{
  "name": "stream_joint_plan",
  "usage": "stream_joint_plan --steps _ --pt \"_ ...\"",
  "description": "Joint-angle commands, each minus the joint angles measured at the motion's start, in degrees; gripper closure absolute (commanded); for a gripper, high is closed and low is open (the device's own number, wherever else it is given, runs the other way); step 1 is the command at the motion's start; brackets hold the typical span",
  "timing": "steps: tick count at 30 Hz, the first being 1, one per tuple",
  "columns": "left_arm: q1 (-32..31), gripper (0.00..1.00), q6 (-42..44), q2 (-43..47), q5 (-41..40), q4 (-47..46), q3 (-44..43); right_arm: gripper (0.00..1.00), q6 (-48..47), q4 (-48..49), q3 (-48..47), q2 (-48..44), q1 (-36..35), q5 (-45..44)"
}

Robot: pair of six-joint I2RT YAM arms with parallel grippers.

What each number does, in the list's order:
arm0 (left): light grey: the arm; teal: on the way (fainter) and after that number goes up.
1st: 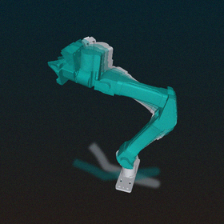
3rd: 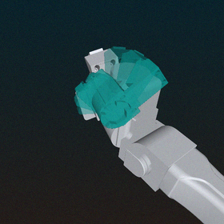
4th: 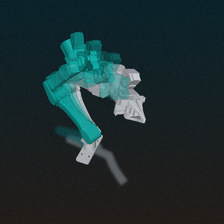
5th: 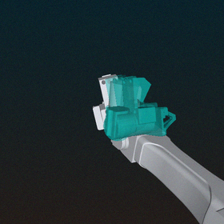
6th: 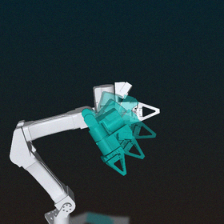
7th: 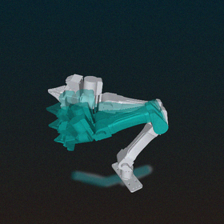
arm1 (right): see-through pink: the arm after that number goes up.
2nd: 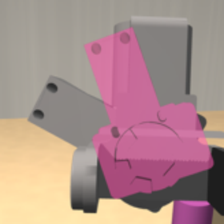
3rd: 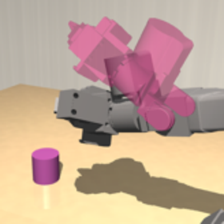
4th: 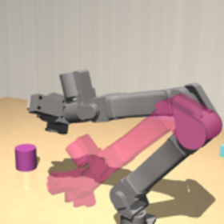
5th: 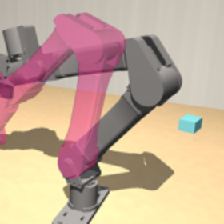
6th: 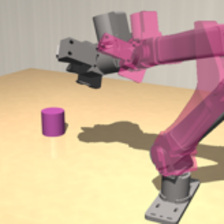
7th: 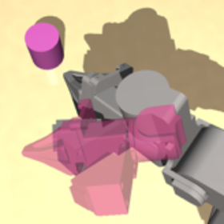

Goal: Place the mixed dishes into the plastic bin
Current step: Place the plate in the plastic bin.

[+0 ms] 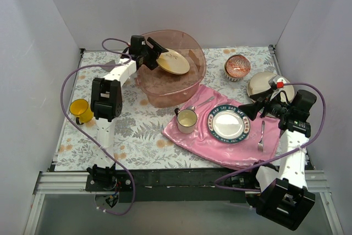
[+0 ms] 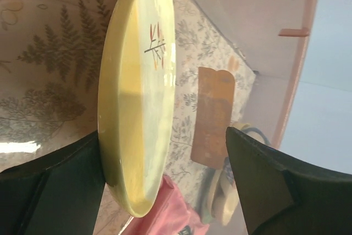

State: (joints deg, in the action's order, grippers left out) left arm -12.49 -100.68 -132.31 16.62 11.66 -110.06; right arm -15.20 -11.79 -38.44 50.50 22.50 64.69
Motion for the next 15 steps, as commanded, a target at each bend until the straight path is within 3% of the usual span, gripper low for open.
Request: stream_joint_plan --steps 1,5,15 --pt "0.36 0.18 1.45 -0.75 -5.54 8.72 -4.02 0.12 -0.44 1.07 0.20 -1.28 0.44 0.27" --pt "0.10 0.02 2.16 -2.42 -8.53 14.60 -7.44 0.12 -0.44 1.07 0.20 -1.46 0.44 0.18" --pt "-1.31 0.02 6.20 -6.38 -14.51 23.31 -16.84 0.12 -0.44 1.16 0.29 -1.81 0.61 -0.09"
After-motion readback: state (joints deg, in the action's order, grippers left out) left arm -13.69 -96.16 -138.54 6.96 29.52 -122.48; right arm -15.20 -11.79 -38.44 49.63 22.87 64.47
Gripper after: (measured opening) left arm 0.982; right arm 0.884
